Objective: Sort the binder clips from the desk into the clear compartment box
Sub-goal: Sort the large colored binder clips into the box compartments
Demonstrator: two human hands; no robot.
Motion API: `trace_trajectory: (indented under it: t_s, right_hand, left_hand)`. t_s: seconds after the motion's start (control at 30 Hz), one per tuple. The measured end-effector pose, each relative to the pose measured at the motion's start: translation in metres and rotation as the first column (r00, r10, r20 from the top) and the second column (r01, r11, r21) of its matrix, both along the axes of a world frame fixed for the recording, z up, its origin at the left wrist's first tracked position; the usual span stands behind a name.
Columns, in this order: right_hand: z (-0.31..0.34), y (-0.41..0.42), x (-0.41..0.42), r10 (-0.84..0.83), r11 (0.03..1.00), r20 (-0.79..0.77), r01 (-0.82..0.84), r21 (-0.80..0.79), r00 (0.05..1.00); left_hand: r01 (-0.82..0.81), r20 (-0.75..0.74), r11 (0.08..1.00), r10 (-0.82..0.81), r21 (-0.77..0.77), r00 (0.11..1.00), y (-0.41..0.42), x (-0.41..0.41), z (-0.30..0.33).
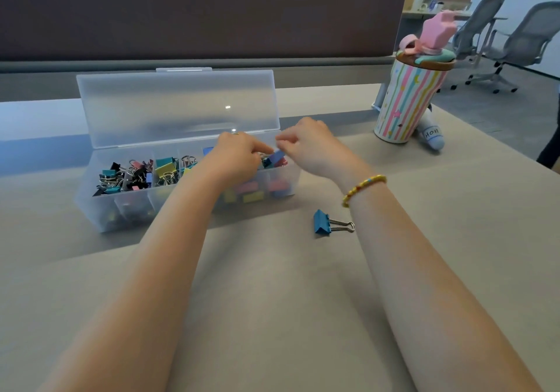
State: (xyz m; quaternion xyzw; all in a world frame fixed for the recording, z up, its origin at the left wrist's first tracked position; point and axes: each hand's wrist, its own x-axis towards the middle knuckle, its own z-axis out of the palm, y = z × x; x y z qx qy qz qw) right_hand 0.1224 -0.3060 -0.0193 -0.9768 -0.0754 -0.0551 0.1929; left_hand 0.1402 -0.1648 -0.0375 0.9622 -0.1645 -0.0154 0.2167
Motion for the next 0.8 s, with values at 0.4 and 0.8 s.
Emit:
trace_trajectory:
  t_s: [0.4, 0.8]
  right_hand:
    - [-0.007, -0.04, -0.055, -0.053, 0.899, -0.555, -0.202, -0.388, 0.83]
    - [0.009, 0.0, -0.038, 0.152, 0.816, -0.193, -0.013, 0.578, 0.969]
  left_hand:
    - [-0.022, 0.049, 0.999, 0.024, -0.025, 0.998, -0.008, -0.006, 0.0]
    - [-0.102, 0.203, 0.989, 0.123, -0.111, 0.971, 0.014, -0.025, -0.002]
